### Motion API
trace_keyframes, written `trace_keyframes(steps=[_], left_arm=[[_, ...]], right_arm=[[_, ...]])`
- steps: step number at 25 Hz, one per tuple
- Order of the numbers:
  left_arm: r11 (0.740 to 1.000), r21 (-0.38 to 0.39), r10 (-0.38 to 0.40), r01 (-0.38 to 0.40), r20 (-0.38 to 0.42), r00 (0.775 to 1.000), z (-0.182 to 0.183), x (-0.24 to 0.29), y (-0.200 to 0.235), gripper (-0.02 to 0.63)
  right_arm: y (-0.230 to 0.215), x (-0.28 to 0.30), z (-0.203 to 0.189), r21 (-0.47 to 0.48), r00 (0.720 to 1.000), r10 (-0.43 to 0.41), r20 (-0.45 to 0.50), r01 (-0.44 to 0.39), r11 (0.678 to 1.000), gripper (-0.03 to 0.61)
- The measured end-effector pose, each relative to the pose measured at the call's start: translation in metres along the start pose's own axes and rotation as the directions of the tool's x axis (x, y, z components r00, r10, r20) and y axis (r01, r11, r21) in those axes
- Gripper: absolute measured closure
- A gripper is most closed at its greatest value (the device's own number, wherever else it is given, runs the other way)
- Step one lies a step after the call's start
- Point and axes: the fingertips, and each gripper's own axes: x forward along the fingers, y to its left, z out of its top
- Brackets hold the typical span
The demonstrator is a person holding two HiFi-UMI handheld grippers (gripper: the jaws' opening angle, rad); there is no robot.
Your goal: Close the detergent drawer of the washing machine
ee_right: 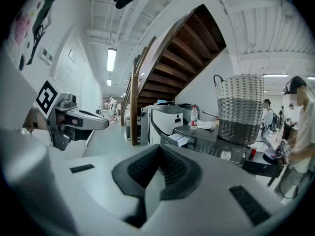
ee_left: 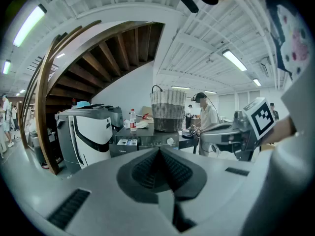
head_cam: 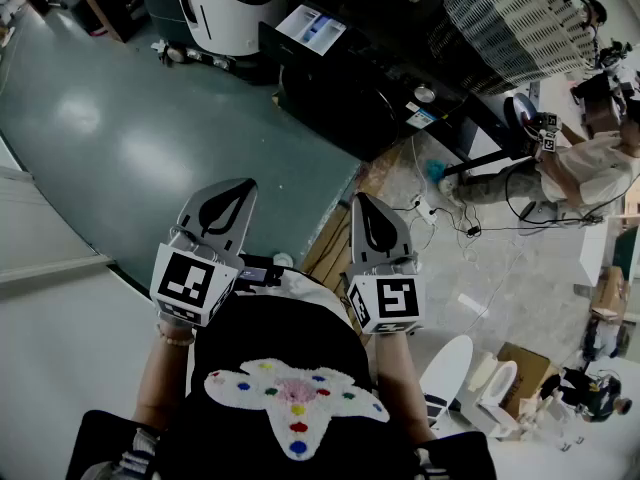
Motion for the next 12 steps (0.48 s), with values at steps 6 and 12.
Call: trace_keyframes(steps=[6,12], left_arm=[[1.000,0.019,-0.006,0.006,0.006,1.000,0.0034,-0.0012,-0.0054,0.604],[1.000,0.023,-0.005,0.005,0.003,1.000,0.0011,-0.0031,-0.0068,0.604]], right_arm=[[0.0026,-0.0019,-0.0014,-0.003,1.000,0.006,-0.002,-0.006,1.000,0.575],[0.0044,-0.0025,-0.0025,0.002,1.000,0.007,0.001,-0.007,1.000,0.575]])
